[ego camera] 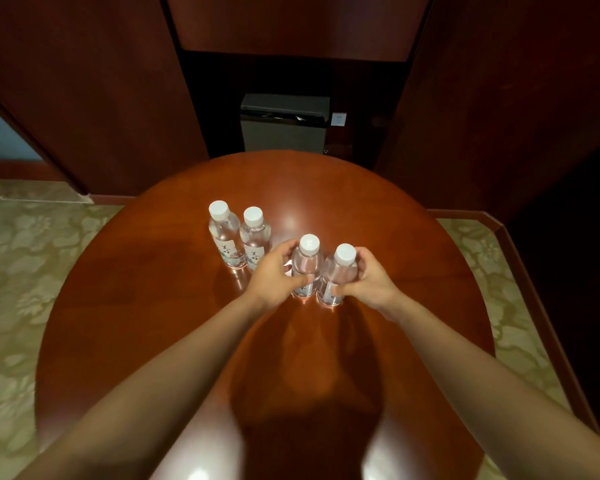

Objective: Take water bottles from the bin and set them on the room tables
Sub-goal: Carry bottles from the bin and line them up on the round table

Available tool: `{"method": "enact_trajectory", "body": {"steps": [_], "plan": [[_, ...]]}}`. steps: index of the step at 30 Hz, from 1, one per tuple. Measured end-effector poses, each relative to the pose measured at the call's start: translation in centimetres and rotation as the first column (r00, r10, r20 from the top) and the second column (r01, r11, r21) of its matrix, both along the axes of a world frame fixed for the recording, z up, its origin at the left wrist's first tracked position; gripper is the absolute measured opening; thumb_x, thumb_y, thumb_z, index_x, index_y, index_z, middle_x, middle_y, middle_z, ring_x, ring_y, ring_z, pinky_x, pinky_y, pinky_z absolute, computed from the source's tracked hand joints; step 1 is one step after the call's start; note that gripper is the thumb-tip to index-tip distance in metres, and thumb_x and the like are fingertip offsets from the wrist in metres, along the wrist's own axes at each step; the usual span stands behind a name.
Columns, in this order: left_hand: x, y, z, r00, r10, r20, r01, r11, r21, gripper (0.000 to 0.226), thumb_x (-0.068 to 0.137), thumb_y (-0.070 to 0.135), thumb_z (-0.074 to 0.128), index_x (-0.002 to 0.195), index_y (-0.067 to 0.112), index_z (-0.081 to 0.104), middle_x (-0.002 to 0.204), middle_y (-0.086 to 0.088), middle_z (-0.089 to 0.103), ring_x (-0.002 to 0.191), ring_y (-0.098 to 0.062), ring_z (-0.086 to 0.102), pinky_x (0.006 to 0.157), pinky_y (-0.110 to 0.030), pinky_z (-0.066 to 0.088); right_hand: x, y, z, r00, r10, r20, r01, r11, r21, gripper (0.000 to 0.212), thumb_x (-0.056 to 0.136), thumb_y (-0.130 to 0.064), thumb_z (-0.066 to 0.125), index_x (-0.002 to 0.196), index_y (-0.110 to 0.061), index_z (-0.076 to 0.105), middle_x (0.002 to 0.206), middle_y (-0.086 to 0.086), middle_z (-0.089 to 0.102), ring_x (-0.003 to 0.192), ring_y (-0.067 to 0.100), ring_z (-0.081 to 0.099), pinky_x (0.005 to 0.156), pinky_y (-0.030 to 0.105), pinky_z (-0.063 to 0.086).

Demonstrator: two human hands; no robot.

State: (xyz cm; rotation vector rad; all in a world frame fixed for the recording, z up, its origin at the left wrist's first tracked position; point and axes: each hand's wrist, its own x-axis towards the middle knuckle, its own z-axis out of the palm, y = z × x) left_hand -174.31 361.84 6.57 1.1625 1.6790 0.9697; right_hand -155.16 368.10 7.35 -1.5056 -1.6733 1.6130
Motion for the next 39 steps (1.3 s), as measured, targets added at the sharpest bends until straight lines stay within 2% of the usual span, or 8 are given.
{"method": "enact_trajectory", "body": {"steps": [3,6,15,20,23,28,35,39], "plan": [[0.3,-0.1,-0.7,1.0,-0.016,-0.019,0.016,1.0,0.015,0.081,0.065,0.029,0.084,0.139,0.024,0.05,0.13,0.007,0.063,0.12,-0.012,0.059,0.106,-0.045,0.046,0.2,-0.5,0.1,0.998,0.036,0.053,-0.037,0.999,0.011,0.07,0.066,0.013,0.081,0.121,-0.014,0.047,0.109,0.0,0.06,0.104,0.019,0.06,0.08,0.022,0.049],[0.5,-0.1,-1.5,0.998,0.017,-0.06,-0.017,1.0,0.0,0.086,0.064,0.041,0.083,0.142,0.027,0.047,0.133,0.005,0.061,0.12,-0.013,0.059,0.105,-0.044,0.047,0.2,-0.7,0.0,0.992,0.046,0.12,-0.053,0.997,0.056,0.069,0.068,0.005,0.083,0.128,-0.008,0.051,0.112,0.0,0.064,0.105,0.019,0.062,0.089,0.028,0.05],[2.7,-2.0,-3.4,0.979,0.2,0.049,-0.187,0.964,-0.19,0.071,0.081,0.005,0.076,0.14,0.011,0.038,0.124,-0.007,0.062,0.111,-0.032,0.063,0.093,-0.045,0.053,0.3,-1.5,-1.7,0.994,-0.038,0.102,0.02,0.985,0.169,0.069,0.07,-0.005,0.085,0.13,-0.015,0.052,0.116,-0.003,0.067,0.108,0.018,0.065,0.099,0.039,0.051],[4.3,-2.4,-3.8,0.928,0.258,0.269,-0.211,0.958,-0.194,0.071,0.085,-0.012,0.059,0.146,0.014,0.033,0.123,-0.001,0.059,0.097,-0.011,0.062,0.082,-0.031,0.055,0.6,-1.8,-2.6,0.998,-0.061,0.027,0.053,0.97,0.235,0.061,0.07,-0.002,0.085,0.117,-0.025,0.053,0.107,-0.006,0.068,0.102,0.014,0.067,0.096,0.041,0.055],[4.8,-2.6,-4.1,0.887,0.301,0.35,-0.257,0.952,-0.168,0.075,0.084,-0.016,0.055,0.149,0.015,0.032,0.13,-0.005,0.06,0.109,-0.018,0.062,0.089,-0.034,0.055,0.5,-1.7,-3.1,0.998,-0.063,0.028,0.052,0.956,0.289,0.061,0.069,-0.003,0.085,0.118,-0.024,0.056,0.104,-0.01,0.068,0.1,0.013,0.067,0.093,0.041,0.056],[5.0,-2.3,-4.3,0.845,0.321,0.428,-0.304,0.946,-0.11,0.081,0.081,-0.024,0.048,0.15,0.016,0.032,0.13,-0.007,0.06,0.11,-0.02,0.062,0.075,-0.025,0.055,-0.3,-0.8,-3.7,0.998,-0.057,-0.005,0.056,0.94,0.336,0.061,0.067,-0.003,0.086,0.112,-0.03,0.056,0.1,-0.011,0.068,0.098,0.011,0.066,0.091,0.038,0.055],[4.4,-0.9,-4.4,0.785,0.401,0.473,-0.386,0.913,-0.133,0.056,0.083,-0.021,0.042,0.113,0.025,0.052,0.112,-0.003,0.067,0.111,-0.025,0.063,0.1,-0.045,0.051,-2.0,1.1,-3.9,0.999,-0.032,-0.027,0.039,0.934,0.356,0.06,0.069,-0.002,0.085,0.121,-0.021,0.062,0.105,-0.01,0.069,0.098,0.007,0.065,0.093,0.036,0.054],[5.0,-1.0,-4.3,0.715,0.426,0.554,-0.422,0.895,-0.144,0.046,0.081,-0.024,0.037,0.099,0.015,0.054,0.099,-0.015,0.065,0.082,-0.025,0.064,0.072,-0.032,0.052,-2.6,1.8,-3.8,1.0,-0.02,-0.019,0.025,0.934,0.355,0.062,0.07,-0.001,0.084,0.125,-0.019,0.06,0.105,-0.01,0.067,0.098,0.007,0.063,0.093,0.035,0.052]]}}
